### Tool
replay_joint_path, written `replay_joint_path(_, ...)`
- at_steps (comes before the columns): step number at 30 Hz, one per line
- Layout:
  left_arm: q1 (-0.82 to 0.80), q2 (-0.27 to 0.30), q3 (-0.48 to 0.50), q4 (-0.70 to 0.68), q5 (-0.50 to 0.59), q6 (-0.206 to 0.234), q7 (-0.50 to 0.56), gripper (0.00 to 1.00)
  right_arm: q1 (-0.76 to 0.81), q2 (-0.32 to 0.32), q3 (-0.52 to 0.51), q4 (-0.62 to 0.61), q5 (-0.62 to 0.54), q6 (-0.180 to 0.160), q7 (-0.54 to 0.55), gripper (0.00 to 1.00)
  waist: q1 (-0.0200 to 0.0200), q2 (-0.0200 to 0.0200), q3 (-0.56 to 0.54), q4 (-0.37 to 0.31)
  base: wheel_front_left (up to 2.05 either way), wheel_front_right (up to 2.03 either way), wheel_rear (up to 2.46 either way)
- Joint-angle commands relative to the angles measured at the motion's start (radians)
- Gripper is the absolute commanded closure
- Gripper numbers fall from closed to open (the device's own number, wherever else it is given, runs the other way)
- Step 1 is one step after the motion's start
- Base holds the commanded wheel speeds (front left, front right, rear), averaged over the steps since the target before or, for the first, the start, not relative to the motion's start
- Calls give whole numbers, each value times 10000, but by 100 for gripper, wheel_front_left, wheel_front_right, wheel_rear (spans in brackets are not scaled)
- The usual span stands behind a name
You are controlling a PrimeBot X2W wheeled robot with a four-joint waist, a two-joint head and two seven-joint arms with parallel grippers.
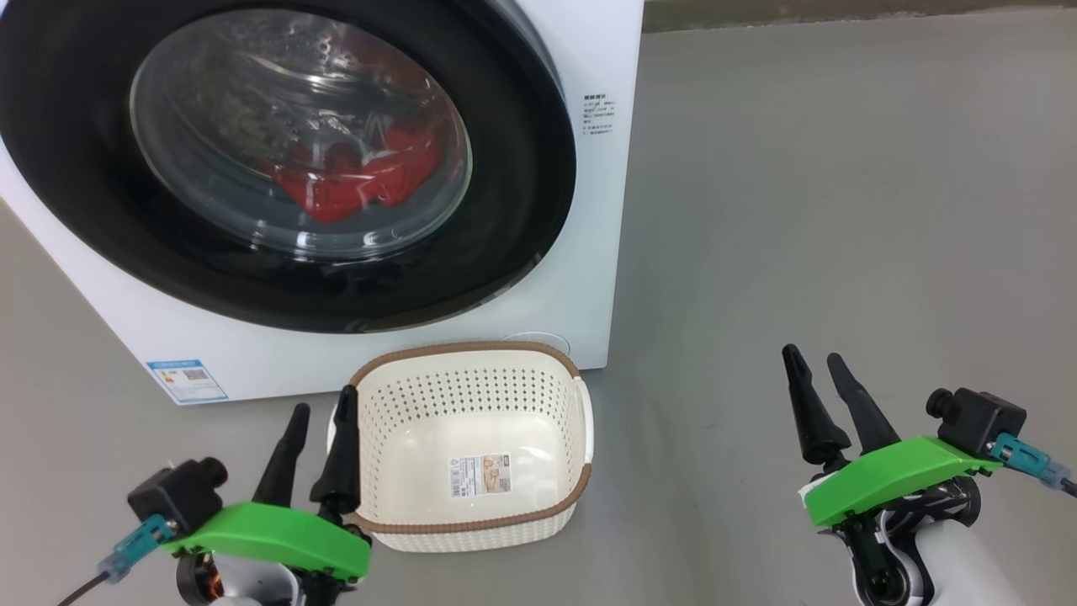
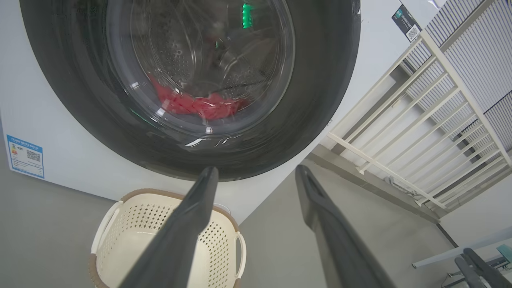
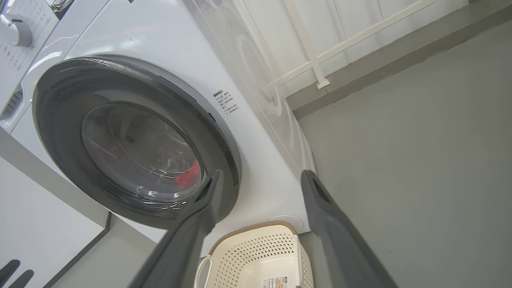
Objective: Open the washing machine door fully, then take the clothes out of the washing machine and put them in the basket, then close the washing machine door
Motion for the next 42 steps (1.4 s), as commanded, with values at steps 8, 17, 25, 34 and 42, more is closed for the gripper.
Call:
replay_joint_path(8, -644, 142, 55, -203, 1149, 141, -356, 0, -800, -95, 305, -77, -1228, -5, -365, 0, -1, 0, -60, -5, 0, 0, 0)
replay_joint_path(17, -810, 150, -24, -184, 1948, 295, -584, 0, -986, -102, 385, -37, -2181, -6, -590, 0, -1, 0, -48, -14, 0, 0, 0)
replay_joint_path(25, -1053, 159, -166, -114, 2881, 437, -841, 0, -1249, -110, 517, -2, -3169, -6, -842, 0, -1, 0, -36, -11, 0, 0, 0)
replay_joint_path(34, -1344, 168, -327, 167, 3807, 521, -1098, 0, -1513, -118, 639, -21, -4109, -7, -1095, 0, -1, 0, 5, -52, 0, 0, 0)
replay_joint_path(42, -1571, 176, -419, 228, 4659, 627, -1327, 0, -1723, -125, 747, -15, -5011, -7, -1320, 0, -1, 0, 85, -80, 0, 0, 0)
